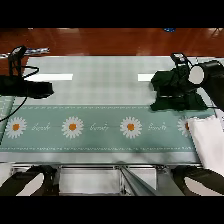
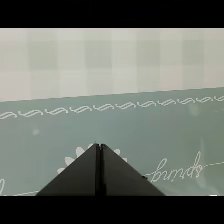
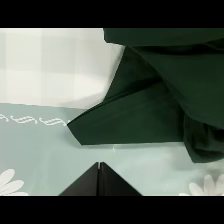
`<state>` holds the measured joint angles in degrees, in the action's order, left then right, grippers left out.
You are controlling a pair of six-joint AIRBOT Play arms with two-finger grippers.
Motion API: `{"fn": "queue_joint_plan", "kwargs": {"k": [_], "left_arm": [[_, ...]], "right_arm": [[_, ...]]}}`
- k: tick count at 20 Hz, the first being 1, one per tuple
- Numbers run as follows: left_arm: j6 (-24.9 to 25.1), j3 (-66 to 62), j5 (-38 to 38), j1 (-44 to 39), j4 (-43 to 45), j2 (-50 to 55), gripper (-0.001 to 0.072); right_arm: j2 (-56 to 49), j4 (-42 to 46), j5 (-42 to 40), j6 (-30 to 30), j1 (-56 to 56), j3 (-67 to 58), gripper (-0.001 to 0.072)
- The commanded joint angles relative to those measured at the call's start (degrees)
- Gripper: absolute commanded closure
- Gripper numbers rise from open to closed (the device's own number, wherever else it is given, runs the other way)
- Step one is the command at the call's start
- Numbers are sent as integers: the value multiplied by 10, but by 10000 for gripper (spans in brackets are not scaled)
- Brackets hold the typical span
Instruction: Fold the shirts.
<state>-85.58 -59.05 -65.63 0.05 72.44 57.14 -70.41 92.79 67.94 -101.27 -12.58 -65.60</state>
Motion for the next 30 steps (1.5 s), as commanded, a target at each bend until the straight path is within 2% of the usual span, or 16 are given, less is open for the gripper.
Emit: {"fn": "queue_joint_plan", "kwargs": {"k": [1,10,14,20,21,22,23,24,26,27,29,30], "left_arm": [[0,0,0,0,0,0,687],[0,0,0,0,0,0,687],[0,0,79,0,0,3,687],[0,0,163,0,-14,3,687],[0,0,180,0,-17,5,685],[0,0,197,0,-17,8,631],[0,0,214,0,-17,13,393],[-2,0,228,0,-17,20,207],[-2,0,229,2,-17,36,200],[-2,0,219,2,-17,43,200],[-2,0,193,2,-18,56,200],[-2,0,184,2,-17,63,200]], "right_arm": [[0,0,0,0,0,0,686],[0,0,0,0,0,0,686],[0,0,-12,0,0,0,686],[0,35,-107,-1,0,0,684],[0,52,-120,-1,0,0,639],[0,76,-137,-10,0,0,449],[0,107,-155,-38,0,0,291],[0,153,-175,-72,1,0,291],[-3,245,-216,-165,34,-3,292],[-8,240,-220,-188,70,-10,292],[-24,191,-219,-164,136,-19,293],[-35,153,-217,-126,165,-19,293]]}}
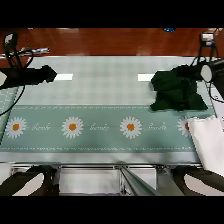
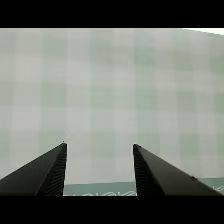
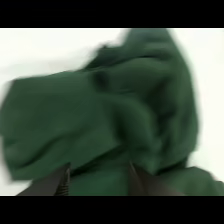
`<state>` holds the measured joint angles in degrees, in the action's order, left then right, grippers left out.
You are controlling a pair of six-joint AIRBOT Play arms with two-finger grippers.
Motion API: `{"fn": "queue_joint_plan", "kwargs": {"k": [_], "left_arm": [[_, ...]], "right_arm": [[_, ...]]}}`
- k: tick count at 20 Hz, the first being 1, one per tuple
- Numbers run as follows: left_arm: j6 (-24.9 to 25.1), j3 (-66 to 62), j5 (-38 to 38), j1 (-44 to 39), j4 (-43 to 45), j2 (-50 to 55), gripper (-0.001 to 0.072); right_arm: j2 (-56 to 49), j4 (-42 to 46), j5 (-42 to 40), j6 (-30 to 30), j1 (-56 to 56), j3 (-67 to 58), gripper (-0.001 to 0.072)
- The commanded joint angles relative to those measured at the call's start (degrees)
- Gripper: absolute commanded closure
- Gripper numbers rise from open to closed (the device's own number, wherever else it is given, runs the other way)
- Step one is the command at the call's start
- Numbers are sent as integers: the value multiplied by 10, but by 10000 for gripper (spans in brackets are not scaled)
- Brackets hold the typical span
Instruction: Fold the shirts.
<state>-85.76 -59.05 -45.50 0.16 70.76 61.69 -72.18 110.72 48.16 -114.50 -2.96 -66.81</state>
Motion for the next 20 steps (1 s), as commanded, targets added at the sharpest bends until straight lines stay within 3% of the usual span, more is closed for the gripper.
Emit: {"fn": "queue_joint_plan", "kwargs": {"k": [1,5,13,14,16,20], "left_arm": [[0,0,-23,0,-1,23,200],[-1,0,-26,0,-3,38,200],[-1,0,-51,0,-3,49,200],[-1,0,-56,0,-3,50,200],[0,-1,-71,1,-2,50,200],[0,-45,-159,45,-2,46,200]], "right_arm": [[-32,-64,-10,50,91,-7,294],[-105,-120,4,119,114,-7,294],[-216,-117,-37,108,122,-7,319],[-217,-119,-38,106,122,-8,375],[-215,-124,-18,119,122,-17,686],[-183,-134,62,169,122,-94,687]]}}
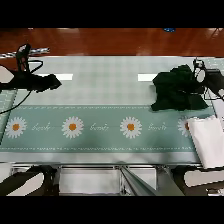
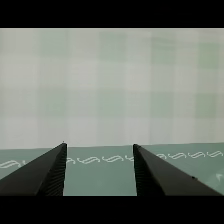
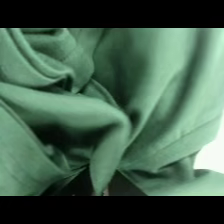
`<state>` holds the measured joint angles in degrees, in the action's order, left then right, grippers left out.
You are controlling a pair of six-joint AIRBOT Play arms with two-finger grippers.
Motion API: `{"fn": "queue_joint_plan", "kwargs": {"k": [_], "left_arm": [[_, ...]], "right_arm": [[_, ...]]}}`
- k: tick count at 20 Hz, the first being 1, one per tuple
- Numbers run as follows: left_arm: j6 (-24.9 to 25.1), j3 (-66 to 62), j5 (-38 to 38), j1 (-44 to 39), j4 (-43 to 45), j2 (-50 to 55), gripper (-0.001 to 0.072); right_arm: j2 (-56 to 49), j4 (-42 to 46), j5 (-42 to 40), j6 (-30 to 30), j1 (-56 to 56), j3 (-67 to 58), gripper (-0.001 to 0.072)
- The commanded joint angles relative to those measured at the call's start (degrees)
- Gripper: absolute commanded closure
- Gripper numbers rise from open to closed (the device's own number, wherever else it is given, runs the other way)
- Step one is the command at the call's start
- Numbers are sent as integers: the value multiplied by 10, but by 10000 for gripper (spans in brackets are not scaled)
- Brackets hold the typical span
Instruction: Fold the shirts.
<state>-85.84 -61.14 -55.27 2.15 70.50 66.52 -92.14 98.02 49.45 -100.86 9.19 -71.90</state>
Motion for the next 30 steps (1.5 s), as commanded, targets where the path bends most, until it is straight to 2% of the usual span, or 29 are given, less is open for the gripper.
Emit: {"fn": "queue_joint_plan", "kwargs": {"k": [1,3,5,10,15,18,22,27,30], "left_arm": [[1,-38,-84,43,1,-7,200],[2,-47,-114,74,-10,-35,200],[27,-27,-129,74,-33,-74,200],[26,95,-91,50,-41,-180,200],[30,128,-85,51,-40,-212,200],[40,128,-68,66,-32,-212,200],[40,128,-80,76,-33,-212,200],[39,128,-84,76,-33,-212,200],[39,128,-84,76,-35,-212,200]], "right_arm": [[37,-7,61,40,0,-71,687],[85,-28,62,41,0,-126,687],[132,-77,46,49,-3,-187,687],[207,-79,46,71,-60,-350,687],[247,-79,66,85,-133,-433,687],[267,-80,110,92,-192,-441,687],[257,-81,226,91,-286,-430,687],[202,-81,262,78,-412,-421,687],[136,-108,284,66,-449,-408,687]]}}
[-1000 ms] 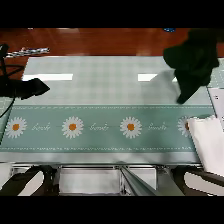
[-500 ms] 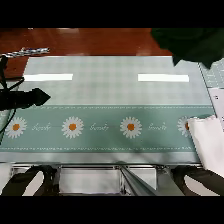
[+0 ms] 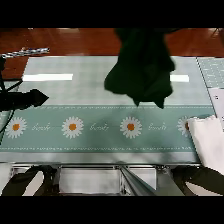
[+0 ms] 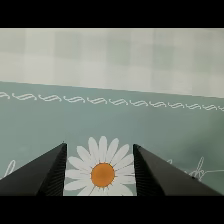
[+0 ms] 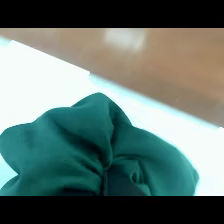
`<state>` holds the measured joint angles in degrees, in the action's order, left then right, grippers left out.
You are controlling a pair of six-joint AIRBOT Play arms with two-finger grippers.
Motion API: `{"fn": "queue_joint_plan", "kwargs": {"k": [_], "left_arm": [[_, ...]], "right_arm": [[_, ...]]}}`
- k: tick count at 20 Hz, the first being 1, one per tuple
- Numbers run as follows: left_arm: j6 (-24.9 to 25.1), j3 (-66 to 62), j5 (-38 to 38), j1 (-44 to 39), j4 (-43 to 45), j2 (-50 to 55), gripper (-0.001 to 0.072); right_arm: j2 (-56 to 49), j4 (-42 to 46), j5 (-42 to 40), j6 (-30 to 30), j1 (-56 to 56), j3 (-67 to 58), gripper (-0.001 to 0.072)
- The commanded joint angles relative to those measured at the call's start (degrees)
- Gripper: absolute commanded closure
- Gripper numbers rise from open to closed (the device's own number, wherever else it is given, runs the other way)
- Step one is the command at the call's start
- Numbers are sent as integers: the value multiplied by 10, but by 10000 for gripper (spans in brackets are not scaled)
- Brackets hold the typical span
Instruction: Fold the shirts.
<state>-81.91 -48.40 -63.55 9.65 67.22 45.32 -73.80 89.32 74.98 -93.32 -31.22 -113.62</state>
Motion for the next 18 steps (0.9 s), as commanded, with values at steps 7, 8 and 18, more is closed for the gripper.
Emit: {"fn": "queue_joint_plan", "kwargs": {"k": [7,8,18], "left_arm": [[2,1,-1,0,-13,1,200],[2,1,-1,0,-19,2,200],[35,16,-14,-13,-36,40,200]], "right_arm": [[-210,-199,-70,-9,-93,154,687],[-236,-215,-80,-9,-102,160,687],[-203,-217,-17,-2,14,127,302]]}}
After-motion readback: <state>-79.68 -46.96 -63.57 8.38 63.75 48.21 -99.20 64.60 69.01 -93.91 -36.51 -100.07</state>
